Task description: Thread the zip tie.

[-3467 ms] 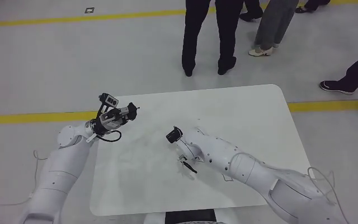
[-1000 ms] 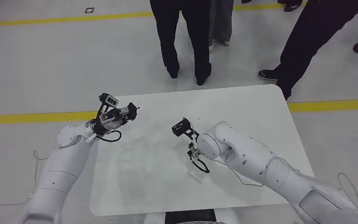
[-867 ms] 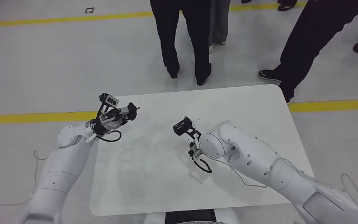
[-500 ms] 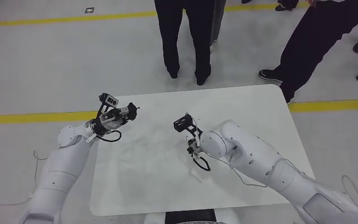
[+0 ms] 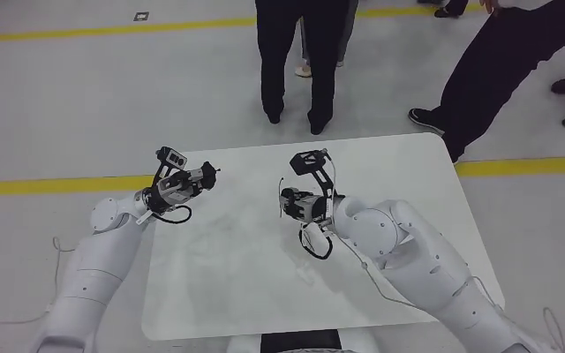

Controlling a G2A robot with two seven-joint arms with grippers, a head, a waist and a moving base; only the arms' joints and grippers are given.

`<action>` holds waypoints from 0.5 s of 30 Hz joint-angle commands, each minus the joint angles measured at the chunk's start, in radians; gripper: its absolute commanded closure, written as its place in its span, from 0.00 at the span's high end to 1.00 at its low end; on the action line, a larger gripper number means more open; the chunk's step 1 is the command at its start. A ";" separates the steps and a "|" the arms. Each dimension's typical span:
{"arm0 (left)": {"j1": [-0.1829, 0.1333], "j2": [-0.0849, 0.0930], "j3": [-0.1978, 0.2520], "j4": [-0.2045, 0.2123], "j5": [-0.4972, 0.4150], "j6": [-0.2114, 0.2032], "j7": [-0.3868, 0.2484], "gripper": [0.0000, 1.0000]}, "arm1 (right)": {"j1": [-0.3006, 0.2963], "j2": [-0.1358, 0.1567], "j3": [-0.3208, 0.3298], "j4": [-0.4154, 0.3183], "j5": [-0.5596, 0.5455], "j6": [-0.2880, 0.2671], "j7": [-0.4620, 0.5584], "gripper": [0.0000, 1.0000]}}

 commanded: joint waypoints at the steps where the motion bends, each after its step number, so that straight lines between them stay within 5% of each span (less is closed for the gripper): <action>1: 0.000 0.000 0.000 0.000 0.000 0.000 0.000 0.00 | 0.001 0.000 -0.001 0.001 -0.003 0.000 0.003 0.00; 8: 0.000 0.000 0.000 0.000 0.000 0.000 0.000 0.00 | 0.001 0.000 -0.001 0.001 -0.003 0.000 0.003 0.00; 15: 0.000 0.000 0.000 0.000 0.000 0.000 0.000 0.00 | -0.001 -0.025 -0.046 0.013 0.026 0.005 -0.173 0.00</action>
